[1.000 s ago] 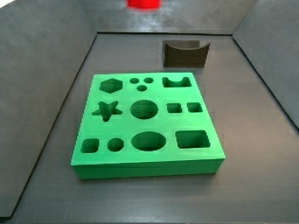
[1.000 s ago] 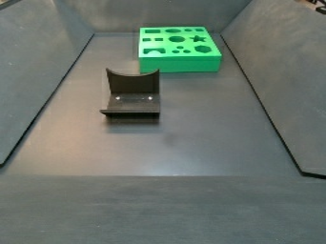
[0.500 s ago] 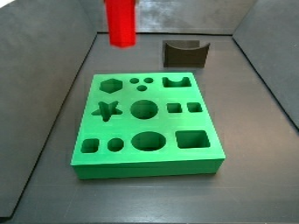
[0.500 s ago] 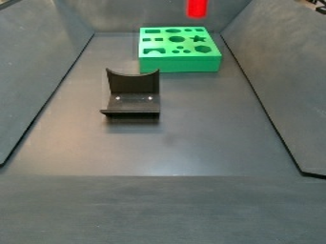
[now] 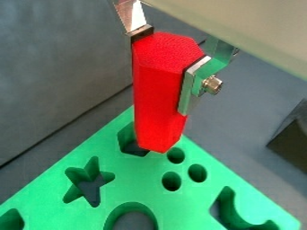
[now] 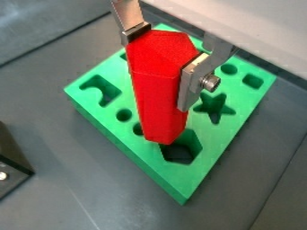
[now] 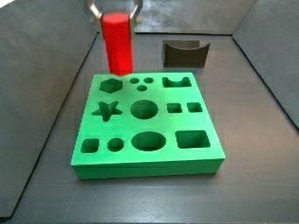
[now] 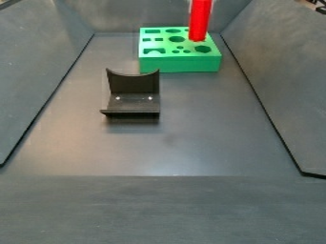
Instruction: Insert the hexagon object.
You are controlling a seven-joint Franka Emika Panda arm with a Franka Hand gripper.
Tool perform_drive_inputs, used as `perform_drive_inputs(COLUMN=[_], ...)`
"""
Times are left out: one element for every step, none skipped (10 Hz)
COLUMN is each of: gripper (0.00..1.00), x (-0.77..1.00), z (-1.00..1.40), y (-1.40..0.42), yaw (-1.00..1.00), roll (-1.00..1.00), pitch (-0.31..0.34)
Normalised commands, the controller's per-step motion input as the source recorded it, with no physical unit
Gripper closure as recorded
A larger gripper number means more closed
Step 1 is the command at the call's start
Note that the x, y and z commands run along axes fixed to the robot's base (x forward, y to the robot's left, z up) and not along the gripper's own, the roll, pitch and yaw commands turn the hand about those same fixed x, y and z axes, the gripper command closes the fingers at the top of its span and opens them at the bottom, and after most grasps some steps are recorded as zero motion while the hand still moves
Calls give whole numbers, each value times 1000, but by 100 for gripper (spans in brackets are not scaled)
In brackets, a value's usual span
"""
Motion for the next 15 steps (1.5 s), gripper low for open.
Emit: perform_drive_inputs(gripper=[100,100,100,100,100,100,100,100,100,100,100,100,100,100,100], x=[-394,-326,-263,-163,-149,-123,0,46,26,0,-51,0,257,294,214], z=[-454,-320,-180,-80,-34,-34,-197,-414,-466,-517,-529,-671,-874,-897,-843], y=[0,-11,-51,-129,-183,-211,-94,0,6,94,94,0,0,0,-91], yaw=[0,0,0,17,14,69,183,320,334,317,349,263,177,94,0], roll=[147,33,10,19,37,84,159,327,389,380,386,306,189,174,41], pitch=[-103,-99,-69,-46,-43,-44,-3,0,0,-10,-10,-24,0,0,0])
